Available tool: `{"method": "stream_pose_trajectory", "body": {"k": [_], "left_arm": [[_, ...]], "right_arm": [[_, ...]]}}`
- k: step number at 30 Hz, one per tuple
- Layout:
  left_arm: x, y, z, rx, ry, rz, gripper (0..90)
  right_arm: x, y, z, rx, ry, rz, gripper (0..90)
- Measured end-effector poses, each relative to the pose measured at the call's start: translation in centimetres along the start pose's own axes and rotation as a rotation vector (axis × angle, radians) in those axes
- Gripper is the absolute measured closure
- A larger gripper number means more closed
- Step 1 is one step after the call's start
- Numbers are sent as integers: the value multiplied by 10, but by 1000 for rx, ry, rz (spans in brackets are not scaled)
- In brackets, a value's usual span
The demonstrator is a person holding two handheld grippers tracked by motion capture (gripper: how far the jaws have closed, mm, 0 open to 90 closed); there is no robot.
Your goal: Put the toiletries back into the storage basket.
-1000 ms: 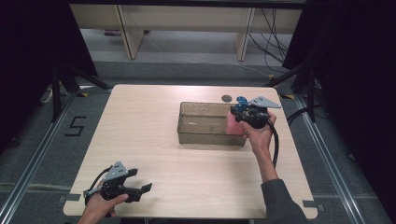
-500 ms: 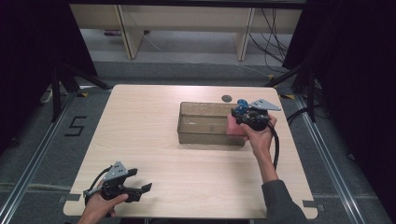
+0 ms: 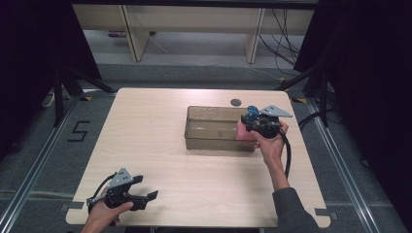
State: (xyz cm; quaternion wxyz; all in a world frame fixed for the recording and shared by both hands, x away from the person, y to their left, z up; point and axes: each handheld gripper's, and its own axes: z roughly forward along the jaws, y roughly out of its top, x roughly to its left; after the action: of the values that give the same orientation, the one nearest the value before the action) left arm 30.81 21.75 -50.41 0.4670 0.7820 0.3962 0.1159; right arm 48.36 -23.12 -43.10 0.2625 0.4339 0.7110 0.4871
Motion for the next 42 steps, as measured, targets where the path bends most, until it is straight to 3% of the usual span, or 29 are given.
{"method": "stream_pose_trajectory", "body": {"k": [8, 10, 11, 12, 15, 26, 27, 32, 34, 35, 39, 40, 41, 42], "left_arm": [[0, 0, 0, -1, 1, -1, 147], [-1, 0, 0, 2, -1, -4, 147], [0, 0, 0, 3, 1, -3, 147], [0, 0, 0, 2, 0, -2, 147], [0, 0, 0, 1, 0, -1, 147], [-1, 0, 0, 4, -2, -3, 147], [0, 0, 0, 1, 2, 0, 147], [-1, 0, 0, 3, 1, -2, 147], [0, 0, 1, 1, -4, -1, 147], [0, -1, 1, 4, -4, -1, 147], [0, -1, 1, 6, -2, 2, 147], [0, -1, 1, 6, -2, 2, 147], [0, -1, 1, 6, -3, 0, 147], [0, -1, 1, 6, -3, 0, 147]], "right_arm": [[-2, -4, -3, 16, -9, -10, 536], [-1, -5, -4, 14, -11, 10, 536], [-4, -6, -5, 19, -7, -20, 536], [-1, -7, -5, 20, -3, 17, 536], [-4, -8, -5, 12, -10, -33, 536], [-1, -13, -4, 31, -2, -8, 536], [-1, -14, -4, 11, -20, -27, 535], [1, -14, -4, 21, -13, -27, 534], [0, -14, -4, 17, -25, -51, 533], [3, -16, -4, 12, -15, -16, 532], [3, -17, -3, 7, -16, -11, 523], [2, -17, -3, 8, -20, -6, 498], [3, -18, -3, -7, -26, 37, 436], [3, -18, -3, -7, -26, 37, 436]]}}
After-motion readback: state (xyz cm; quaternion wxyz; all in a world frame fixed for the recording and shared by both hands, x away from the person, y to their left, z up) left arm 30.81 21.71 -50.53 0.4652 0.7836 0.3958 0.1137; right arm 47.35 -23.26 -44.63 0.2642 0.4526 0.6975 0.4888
